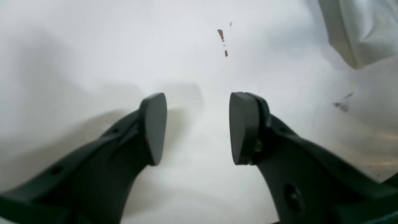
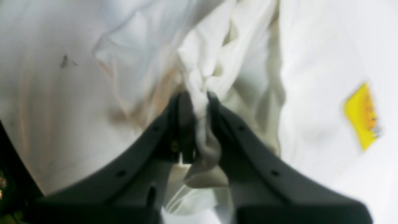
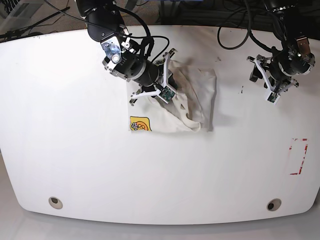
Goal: Fold the T-shirt properly
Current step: 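Press the folded bundle with the right gripper and release it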
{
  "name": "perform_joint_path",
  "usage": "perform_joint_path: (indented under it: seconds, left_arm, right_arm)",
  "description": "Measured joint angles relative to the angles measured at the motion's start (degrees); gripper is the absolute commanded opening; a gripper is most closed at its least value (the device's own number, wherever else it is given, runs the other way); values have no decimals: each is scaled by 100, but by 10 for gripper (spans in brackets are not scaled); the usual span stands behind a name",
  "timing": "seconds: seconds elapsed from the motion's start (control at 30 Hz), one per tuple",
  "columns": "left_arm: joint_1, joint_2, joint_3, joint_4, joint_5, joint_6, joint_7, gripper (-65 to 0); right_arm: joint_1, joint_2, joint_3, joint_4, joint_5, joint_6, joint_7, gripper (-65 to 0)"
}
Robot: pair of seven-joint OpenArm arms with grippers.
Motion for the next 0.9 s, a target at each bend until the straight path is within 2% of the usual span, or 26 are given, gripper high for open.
perform_joint_path:
  seconds: [0.23, 0.43, 0.5, 0.67, 0.7, 0.77, 0.9]
  left_arm:
    - [94, -2, 15, 0, 11, 0, -15, -357]
    - [103, -2, 20, 0, 13, 0, -22, -357]
    - [127, -2, 20, 0, 17, 0, -20, -357]
    - [175, -2, 22, 0, 0, 0, -20, -357]
    - [173, -4, 20, 0, 4, 0, -13, -357]
    - [162, -2, 22, 2, 0, 0, -20, -357]
    - [155, 0, 22, 31, 2, 0, -15, -357]
  right_arm:
    - [79, -509, -361, 22, 4, 4, 9, -634]
    - [509, -986, -643, -619, -31, -15, 15, -628]
    - [675, -1193, -664, -1012, -9, -13, 42, -577]
    - [1128, -1460, -675, -2133, 7, 2, 101, -301]
    - [1178, -1480, -675, -2280, -13, -4, 68, -263]
    - [1191, -1482, -664, -2323, -13, -20, 52, -209]
    - [1139, -1482, -649, -1886, -11, 15, 0, -203]
